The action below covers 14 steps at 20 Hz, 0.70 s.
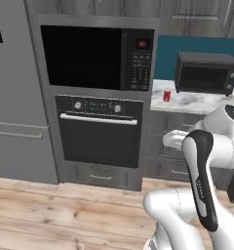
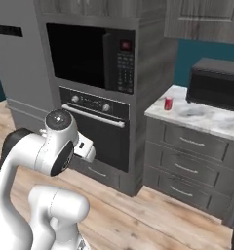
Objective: Four empty soda cans are scattered around the kitchen. Gather all the cans and cluster them next to the stove for recycling.
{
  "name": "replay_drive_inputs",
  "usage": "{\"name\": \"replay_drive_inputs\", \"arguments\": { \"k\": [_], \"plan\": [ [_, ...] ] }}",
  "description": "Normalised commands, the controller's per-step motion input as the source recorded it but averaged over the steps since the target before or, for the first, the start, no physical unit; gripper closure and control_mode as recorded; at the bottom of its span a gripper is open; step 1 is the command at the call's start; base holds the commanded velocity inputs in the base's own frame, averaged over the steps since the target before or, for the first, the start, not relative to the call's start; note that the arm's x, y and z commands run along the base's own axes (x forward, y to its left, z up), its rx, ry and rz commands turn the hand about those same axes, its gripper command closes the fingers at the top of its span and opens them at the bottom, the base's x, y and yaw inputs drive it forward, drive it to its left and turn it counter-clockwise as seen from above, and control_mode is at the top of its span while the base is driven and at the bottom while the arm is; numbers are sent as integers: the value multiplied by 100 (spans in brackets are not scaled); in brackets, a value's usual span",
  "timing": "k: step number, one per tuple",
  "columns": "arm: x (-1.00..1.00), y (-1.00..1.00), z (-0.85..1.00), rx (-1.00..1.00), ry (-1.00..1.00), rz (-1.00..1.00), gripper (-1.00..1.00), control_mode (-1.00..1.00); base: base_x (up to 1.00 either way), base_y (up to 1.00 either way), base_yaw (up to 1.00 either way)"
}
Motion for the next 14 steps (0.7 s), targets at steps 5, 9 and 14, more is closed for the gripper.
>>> {"name": "replay_drive_inputs", "arguments": {
  "k": [5, 9, 14],
  "plan": [
    [0, 0, 0, 0, 0, 0, -100, 100, 53, 27, 31],
    [0, 0, 0, 0, 0, 0, -100, 100, 44, 36, 29],
    [0, 0, 0, 0, 0, 0, -100, 100, 49, 48, 30]
  ]
}}
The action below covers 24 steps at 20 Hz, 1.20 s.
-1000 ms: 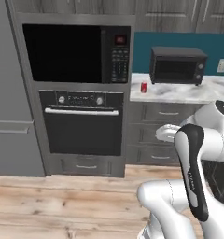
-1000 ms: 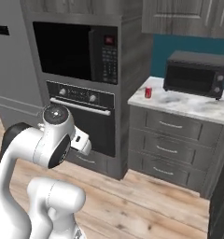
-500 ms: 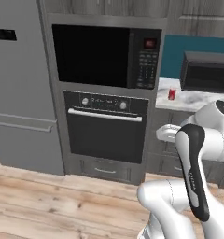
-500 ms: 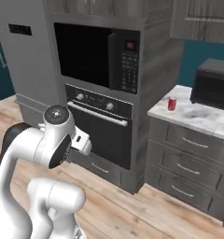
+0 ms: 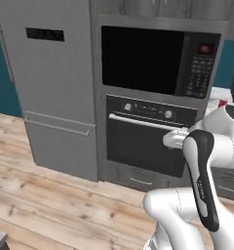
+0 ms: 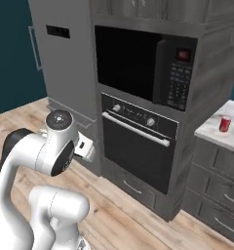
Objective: Four empty soda cans are scattered around the kitchen. Gather all the cans and cluster them next to the stove for recycling.
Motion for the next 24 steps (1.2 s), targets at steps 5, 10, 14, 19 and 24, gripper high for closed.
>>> {"name": "replay_drive_inputs", "arguments": {
  "k": [5, 10, 14, 19, 24],
  "plan": [
    [0, 0, 0, 0, 0, 0, -100, 100, 60, 27, 31],
    [0, 0, 0, 0, 0, 0, -100, 100, 78, 2, 32],
    [0, 0, 0, 0, 0, 0, -100, 100, 77, 0, 33],
    [0, 0, 0, 0, 0, 0, -100, 100, 67, 4, 33],
    [0, 0, 0, 0, 0, 0, -100, 100, 66, 9, 33]
  ]
}}
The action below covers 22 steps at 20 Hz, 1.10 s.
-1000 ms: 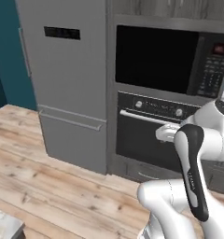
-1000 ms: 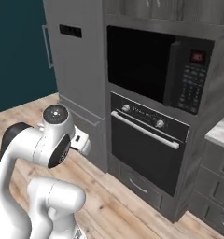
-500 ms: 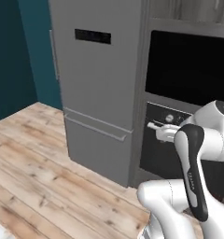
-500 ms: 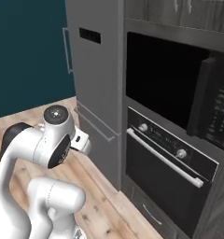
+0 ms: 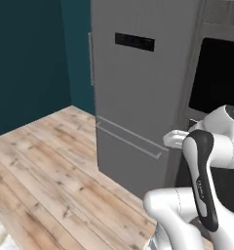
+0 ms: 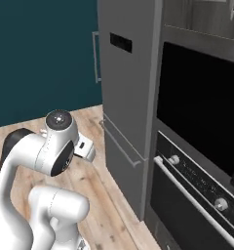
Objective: Four empty soda cans are scattered around the kitchen. Gather all the cans and cluster them next to the stove for recycling.
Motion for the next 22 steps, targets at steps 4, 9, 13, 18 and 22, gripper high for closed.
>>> {"name": "replay_drive_inputs", "arguments": {
  "k": [4, 9, 13, 18, 22],
  "plan": [
    [0, 0, 0, 0, 0, 0, -100, 100, 70, 9, 31],
    [0, 0, 0, 0, 0, 0, -100, 100, 71, 3, 30],
    [0, 0, 0, 0, 0, 0, -100, 100, 74, 0, 29],
    [0, 0, 0, 0, 0, 0, -100, 100, 78, 0, 30],
    [0, 0, 0, 0, 0, 0, -100, 100, 79, 0, 32]
  ]
}}
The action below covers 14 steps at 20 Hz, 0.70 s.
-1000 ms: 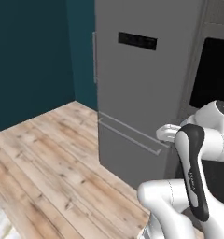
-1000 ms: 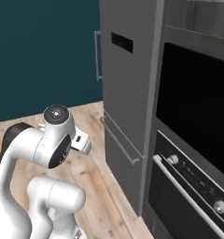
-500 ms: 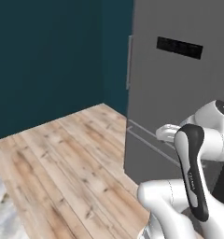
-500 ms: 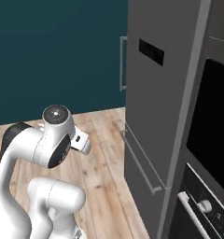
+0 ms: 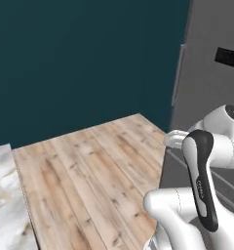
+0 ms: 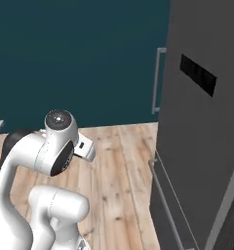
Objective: Four empty soda cans are scattered around the kitchen. Gather all the cans and cluster them next to the stove for recycling.
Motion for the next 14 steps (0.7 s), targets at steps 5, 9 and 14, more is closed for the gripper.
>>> {"name": "replay_drive_inputs", "arguments": {
  "k": [5, 9, 14],
  "plan": [
    [0, 0, 0, 0, 0, 0, -100, 100, 71, 0, 34],
    [0, 0, 0, 0, 0, 0, -100, 100, 67, 0, 36],
    [0, 0, 0, 0, 0, 0, -100, 100, 57, 0, 38]
  ]
}}
